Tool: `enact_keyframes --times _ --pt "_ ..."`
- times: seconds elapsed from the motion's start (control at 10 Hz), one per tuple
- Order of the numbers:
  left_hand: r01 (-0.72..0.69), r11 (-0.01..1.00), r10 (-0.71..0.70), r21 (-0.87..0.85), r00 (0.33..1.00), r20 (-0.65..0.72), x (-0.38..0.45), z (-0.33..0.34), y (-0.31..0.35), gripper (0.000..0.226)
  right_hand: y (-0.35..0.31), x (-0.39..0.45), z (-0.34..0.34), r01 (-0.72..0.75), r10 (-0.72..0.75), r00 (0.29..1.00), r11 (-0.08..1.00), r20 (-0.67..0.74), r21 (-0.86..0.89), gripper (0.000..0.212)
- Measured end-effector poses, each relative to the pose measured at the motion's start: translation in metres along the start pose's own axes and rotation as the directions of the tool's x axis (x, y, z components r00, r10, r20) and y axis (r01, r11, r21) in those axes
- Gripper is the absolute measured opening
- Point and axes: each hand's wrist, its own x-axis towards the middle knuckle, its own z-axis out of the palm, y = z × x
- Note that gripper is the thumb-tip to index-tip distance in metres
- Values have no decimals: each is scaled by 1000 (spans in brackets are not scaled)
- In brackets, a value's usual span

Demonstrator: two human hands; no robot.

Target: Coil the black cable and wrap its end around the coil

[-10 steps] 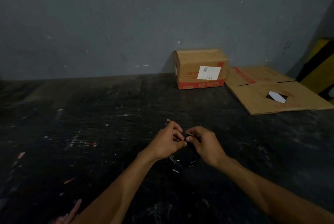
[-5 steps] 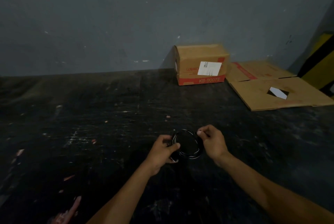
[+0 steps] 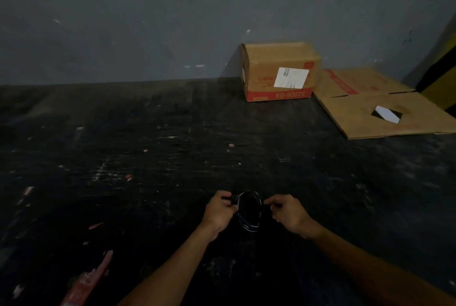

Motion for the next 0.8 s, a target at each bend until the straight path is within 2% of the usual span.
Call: enact_keyframes --times 0.1,0.2,0.3,0.6,0.8 --pt "3 997 1 82 999 -42 3 1 -2 31 4 3 4 9 -4 997 997 71 -70 33" --pt "-44 964 52 263 998 -25 7 -1 -2 26 4 8 7 26 -10 994 988 108 -150 36" --pt "-81 928 84 363 996 8 11 -2 -3 29 4 12 10 49 -25 993 978 117 -201 38" --pt "-106 883 102 457 994 34 14 -5 -11 34 10 18 14 53 -17 989 968 149 -244 39" --pt "-64 881 116 469 990 -83 2 -10 -24 39 17 -8 23 28 -27 1000 990 7 -139 49"
